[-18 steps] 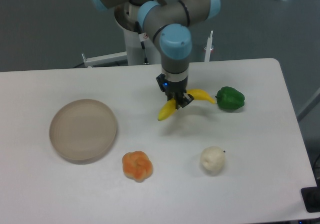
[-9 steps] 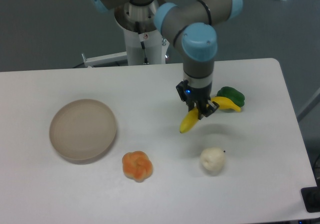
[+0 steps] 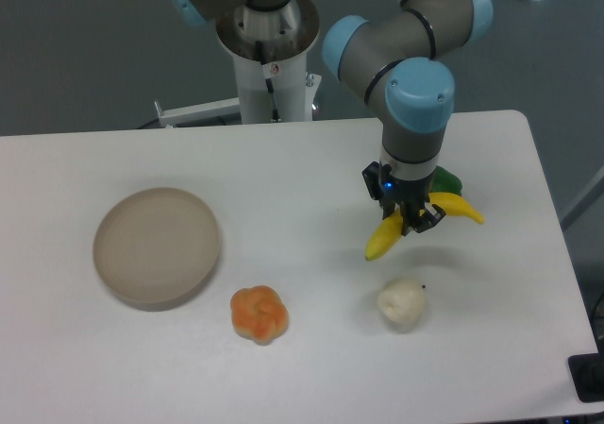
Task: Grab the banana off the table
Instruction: 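Lift the banana and carry it toward the green pepper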
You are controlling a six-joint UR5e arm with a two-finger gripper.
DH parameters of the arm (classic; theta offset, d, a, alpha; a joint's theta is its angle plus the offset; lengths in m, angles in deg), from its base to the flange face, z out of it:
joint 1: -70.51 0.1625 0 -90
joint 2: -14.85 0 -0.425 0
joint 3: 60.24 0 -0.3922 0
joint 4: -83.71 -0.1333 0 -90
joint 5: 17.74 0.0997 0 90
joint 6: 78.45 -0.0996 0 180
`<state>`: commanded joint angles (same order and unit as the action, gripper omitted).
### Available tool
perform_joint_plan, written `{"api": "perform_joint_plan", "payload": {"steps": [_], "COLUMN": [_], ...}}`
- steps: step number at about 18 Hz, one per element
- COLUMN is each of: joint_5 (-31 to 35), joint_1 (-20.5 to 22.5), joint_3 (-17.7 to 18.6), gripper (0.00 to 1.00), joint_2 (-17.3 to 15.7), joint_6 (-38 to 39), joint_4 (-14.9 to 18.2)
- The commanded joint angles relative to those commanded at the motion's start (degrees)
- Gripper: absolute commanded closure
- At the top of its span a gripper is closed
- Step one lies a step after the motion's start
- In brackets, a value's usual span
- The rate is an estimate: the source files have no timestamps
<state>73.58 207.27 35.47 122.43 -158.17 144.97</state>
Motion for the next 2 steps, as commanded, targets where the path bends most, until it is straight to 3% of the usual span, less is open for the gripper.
{"api": "perform_joint_plan", "payload": {"steps": [2], "joint_5": [-0.1], "joint_1": [0.0], "joint_3": [0.0], "gripper": [0.76], "joint_2": [0.0], "joint_6": [0.0], "joint_4": [0.1]}}
